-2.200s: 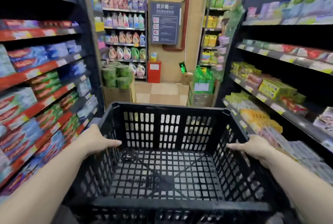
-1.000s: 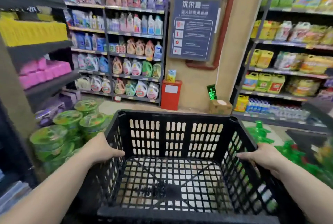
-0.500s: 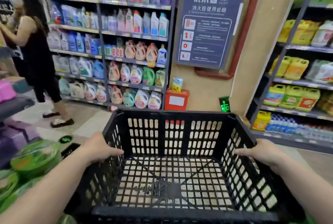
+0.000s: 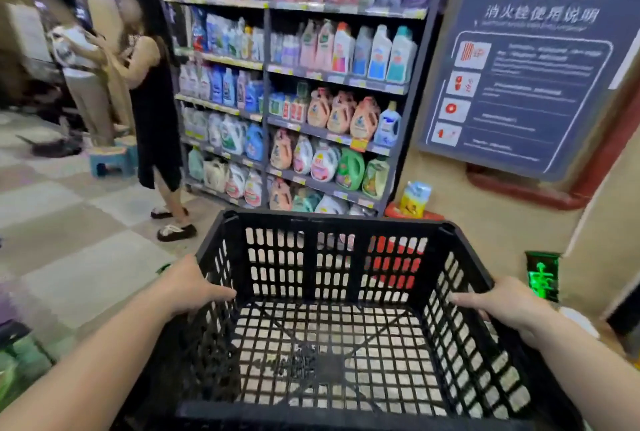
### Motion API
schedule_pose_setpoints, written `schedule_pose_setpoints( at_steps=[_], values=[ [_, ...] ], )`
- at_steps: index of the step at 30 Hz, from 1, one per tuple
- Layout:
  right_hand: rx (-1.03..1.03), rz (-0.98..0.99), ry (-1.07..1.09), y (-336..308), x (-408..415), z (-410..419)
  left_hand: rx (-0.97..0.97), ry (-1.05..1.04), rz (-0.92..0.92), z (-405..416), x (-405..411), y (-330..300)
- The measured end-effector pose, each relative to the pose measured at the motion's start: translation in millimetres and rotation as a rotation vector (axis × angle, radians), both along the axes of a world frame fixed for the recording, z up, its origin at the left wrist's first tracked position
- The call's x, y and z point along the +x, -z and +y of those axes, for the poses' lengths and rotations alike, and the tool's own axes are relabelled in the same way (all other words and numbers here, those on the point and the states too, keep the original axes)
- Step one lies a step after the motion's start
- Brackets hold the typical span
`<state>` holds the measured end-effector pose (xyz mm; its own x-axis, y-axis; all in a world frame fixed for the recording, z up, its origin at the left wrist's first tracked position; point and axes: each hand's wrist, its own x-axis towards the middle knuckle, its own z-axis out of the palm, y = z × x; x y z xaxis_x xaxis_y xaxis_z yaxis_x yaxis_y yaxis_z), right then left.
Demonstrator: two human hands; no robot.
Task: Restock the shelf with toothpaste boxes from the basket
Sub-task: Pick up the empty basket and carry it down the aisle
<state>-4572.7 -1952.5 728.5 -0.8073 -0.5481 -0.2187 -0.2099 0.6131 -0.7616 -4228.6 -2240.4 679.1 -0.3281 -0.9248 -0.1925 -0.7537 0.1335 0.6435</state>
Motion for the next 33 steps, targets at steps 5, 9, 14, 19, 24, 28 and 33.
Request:
schedule_pose_setpoints(
  at_steps=[5,9,14,19,24,28,33],
  values=[
    [-0.001,0.044,-0.194,-12,-81,-112,0.030,-0.167,0.001,-35,-39,-10],
    [0.026,0.083,-0.332,-4,-128,-212,0.021,-0.271,-0.019,-86,-48,-2],
    [0.033,0.140,-0.490,12,-146,-345,0.054,-0.421,-0.006,-147,-51,7],
    [0.053,0.171,-0.632,25,-147,-474,0.020,-0.546,-0.009,-208,-36,16],
    [0.011,0.180,-0.825,30,-126,-584,0.010,-0.753,-0.032,-240,-21,18],
    [0.017,0.183,-0.959,48,-109,-666,0.017,-0.940,-0.079,-253,-13,26],
    [-0.026,0.086,-1.194,47,-82,-751,0.043,-1.101,-0.095,-263,-23,31]
  ],
)
